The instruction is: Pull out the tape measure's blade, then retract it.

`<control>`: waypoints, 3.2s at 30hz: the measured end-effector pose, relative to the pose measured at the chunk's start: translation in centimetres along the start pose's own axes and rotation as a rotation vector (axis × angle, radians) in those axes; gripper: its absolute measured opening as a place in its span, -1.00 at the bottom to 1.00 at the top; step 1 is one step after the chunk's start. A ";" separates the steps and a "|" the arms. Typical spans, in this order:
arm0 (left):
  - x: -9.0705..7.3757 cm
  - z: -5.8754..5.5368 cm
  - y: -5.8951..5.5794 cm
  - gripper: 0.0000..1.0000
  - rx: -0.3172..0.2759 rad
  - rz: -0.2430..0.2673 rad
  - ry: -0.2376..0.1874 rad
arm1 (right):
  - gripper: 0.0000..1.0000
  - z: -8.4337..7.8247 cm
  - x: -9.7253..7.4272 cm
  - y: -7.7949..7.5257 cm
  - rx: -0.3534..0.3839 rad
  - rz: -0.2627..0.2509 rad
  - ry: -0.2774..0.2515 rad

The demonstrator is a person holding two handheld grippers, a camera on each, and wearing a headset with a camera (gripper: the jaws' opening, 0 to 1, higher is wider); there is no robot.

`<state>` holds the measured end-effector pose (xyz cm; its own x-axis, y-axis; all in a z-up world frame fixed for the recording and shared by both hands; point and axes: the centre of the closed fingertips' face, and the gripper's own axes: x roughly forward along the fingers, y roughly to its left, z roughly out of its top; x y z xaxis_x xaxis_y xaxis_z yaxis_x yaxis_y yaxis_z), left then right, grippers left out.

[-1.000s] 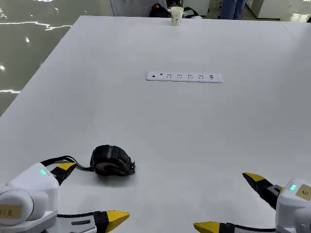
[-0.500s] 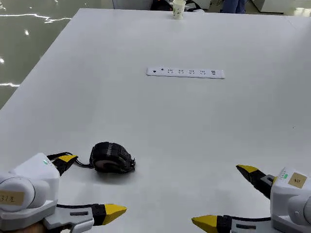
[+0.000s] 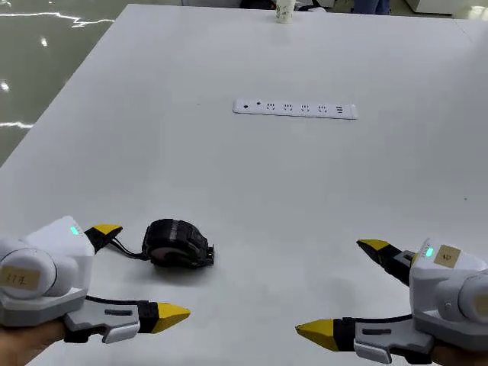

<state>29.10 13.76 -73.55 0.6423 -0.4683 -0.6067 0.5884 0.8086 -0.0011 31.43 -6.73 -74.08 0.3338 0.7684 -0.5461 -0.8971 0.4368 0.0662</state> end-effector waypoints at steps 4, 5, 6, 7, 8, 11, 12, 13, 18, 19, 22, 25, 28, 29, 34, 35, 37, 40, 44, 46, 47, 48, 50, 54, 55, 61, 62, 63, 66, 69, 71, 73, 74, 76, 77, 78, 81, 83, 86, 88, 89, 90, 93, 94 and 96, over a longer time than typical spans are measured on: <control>0.3 0.1 0.2 0.92 0.027 -0.032 0.020 | 0.94 0.2 0.7 0.1 -0.025 0.033 0.005; 0.3 0.1 0.2 0.91 0.035 -0.037 0.024 | 0.94 0.3 0.8 0.1 -0.035 0.037 0.005; 0.4 0.1 0.3 0.91 0.044 -0.042 0.031 | 0.94 0.3 1.0 0.1 -0.047 0.047 0.004; 0.5 0.2 0.4 0.90 0.050 -0.046 0.035 | 0.93 0.4 1.2 0.1 -0.053 0.053 0.003; 0.5 0.2 0.5 0.88 0.058 -0.052 0.039 | 0.91 0.5 1.3 0.1 -0.056 0.059 0.004; 0.7 0.4 0.8 0.82 0.081 -0.068 0.048 | 0.87 0.8 1.8 0.2 -0.092 0.091 0.000; 0.8 0.4 0.9 0.79 0.088 -0.072 0.052 | 0.86 0.9 2.0 0.2 -0.100 0.098 0.001; 0.9 0.4 1.1 0.78 0.102 -0.076 0.055 | 0.84 1.0 2.2 0.2 -0.113 0.110 0.001; 1.2 0.4 1.3 0.63 0.160 -0.114 0.084 | 0.76 1.5 3.0 0.3 -0.147 0.153 -0.002; 1.2 0.4 1.3 0.62 0.166 -0.119 0.089 | 0.75 1.5 3.2 0.3 -0.153 0.159 -0.002; 1.3 0.3 1.7 0.60 0.196 -0.130 0.106 | 0.71 1.5 3.7 0.5 -0.186 0.187 0.005; 1.3 0.2 2.0 0.55 0.221 -0.143 0.122 | 0.66 1.7 4.1 0.6 -0.203 0.209 0.007; 1.4 0.1 2.3 0.47 0.253 -0.160 0.137 | 0.60 1.8 4.5 0.7 -0.230 0.236 0.009; 1.5 0.1 2.3 0.45 0.262 -0.167 0.141 | 0.57 1.8 4.6 0.7 -0.237 0.240 0.010; 1.9 -0.1 2.4 0.31 0.322 -0.201 0.173 | 0.47 2.0 5.4 0.9 -0.276 0.277 0.013; 1.9 0.0 2.4 0.30 0.326 -0.205 0.173 | 0.43 2.1 5.5 1.0 -0.278 0.284 0.013; 2.1 0.0 2.5 0.28 0.339 -0.217 0.179 | 0.39 2.2 5.8 1.1 -0.285 0.296 0.015; 2.3 -0.1 2.6 0.25 0.367 -0.232 0.199 | 0.33 2.2 6.3 1.4 -0.302 0.314 0.018; 2.5 -0.4 2.6 0.15 0.384 -0.268 0.226 | 0.28 2.4 7.1 1.6 -0.322 0.337 0.027; 2.6 -0.5 2.7 0.09 0.399 -0.277 0.240 | 0.25 2.5 7.5 1.8 -0.334 0.348 0.027; 2.6 -0.6 2.7 0.07 0.407 -0.285 0.246 | 0.23 2.6 7.6 1.9 -0.340 0.355 0.028; 2.6 -0.6 2.6 0.04 0.409 -0.292 0.248 | 0.20 2.6 7.7 2.0 -0.347 0.361 0.030; 2.8 -0.6 2.7 0.00 0.418 -0.299 0.254 | 0.13 2.7 8.1 2.2 -0.363 0.372 0.033; 3.2 -0.4 3.0 -0.06 0.436 -0.305 0.259 | 0.01 2.8 9.0 2.4 -0.389 0.390 0.040; 3.3 -0.4 3.1 -0.07 0.437 -0.308 0.261 | -0.01 2.8 9.1 2.4 -0.391 0.391 0.043; 3.6 -0.6 3.2 -0.23 0.460 -0.333 0.281 | -0.13 3.1 10.3 2.8 -0.421 0.412 0.050; 3.7 -0.6 3.2 -0.25 0.462 -0.335 0.285 | -0.14 3.2 10.5 2.9 -0.423 0.416 0.053; 3.7 -0.7 3.3 -0.27 0.466 -0.337 0.288 | -0.15 3.2 10.7 2.9 -0.426 0.419 0.054; 4.0 -0.7 3.3 -0.28 0.486 -0.340 0.290 | -0.20 3.3 11.5 3.0 -0.440 0.427 0.062; 4.3 -0.7 3.2 -0.33 0.489 -0.350 0.296 | -0.26 3.5 12.1 3.2 -0.454 0.437 0.072; 4.6 -0.9 3.1 -0.37 0.503 -0.350 0.302 | -0.29 3.5 12.5 3.4 -0.463 0.444 0.079; 4.7 -1.2 3.0 -0.42 0.510 -0.362 0.310 | -0.35 3.5 12.9 3.6 -0.468 0.449 0.088; 4.7 -1.2 3.0 -0.42 0.512 -0.359 0.310 | -0.35 3.4 13.0 3.7 -0.467 0.452 0.092; 4.7 -1.2 3.1 -0.42 0.508 -0.367 0.312 | -0.37 3.4 13.4 3.9 -0.476 0.460 0.097; 4.7 -1.2 3.1 -0.42 0.506 -0.370 0.313 | -0.39 3.4 13.5 3.9 -0.476 0.462 0.101; 4.7 -1.2 3.1 -0.43 0.504 -0.375 0.313 | -0.39 3.3 13.7 4.0 -0.477 0.465 0.103; 4.7 -1.2 3.0 -0.44 0.499 -0.387 0.318 | -0.43 3.3 14.1 4.2 -0.479 0.472 0.110; 4.7 -1.2 3.0 -0.44 0.496 -0.391 0.321 | -0.45 3.3 14.3 4.3 -0.480 0.475 0.114; 4.7 -1.2 3.0 -0.45 0.493 -0.395 0.322 | -0.48 3.3 14.8 4.4 -0.480 0.479 0.121; 4.7 -1.2 3.1 -0.45 0.492 -0.395 0.322 | -0.51 3.2 15.2 4.5 -0.485 0.480 0.125; 4.8 -1.2 3.1 -0.45 0.492 -0.395 0.322 | -0.52 3.2 15.3 4.5 -0.486 0.481 0.128; 4.8 -1.2 3.1 -0.46 0.492 -0.393 0.322 | -0.52 3.2 15.4 4.5 -0.487 0.482 0.132; 4.8 -1.2 3.1 -0.46 0.487 -0.393 0.319 | -0.55 3.1 15.8 4.7 -0.495 0.487 0.138; 4.8 -1.2 3.1 -0.46 0.489 -0.395 0.322 | -0.55 3.0 16.0 4.8 -0.501 0.487 0.140; 4.8 -1.3 3.1 -0.46 0.495 -0.397 0.330 | -0.58 3.0 16.3 4.8 -0.503 0.484 0.147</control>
<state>33.38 14.48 -77.48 0.1976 -0.4980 -0.8444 0.9510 0.3062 0.0421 33.43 9.27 -80.11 -0.1467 0.7351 -0.6619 -0.9712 -0.2339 -0.0445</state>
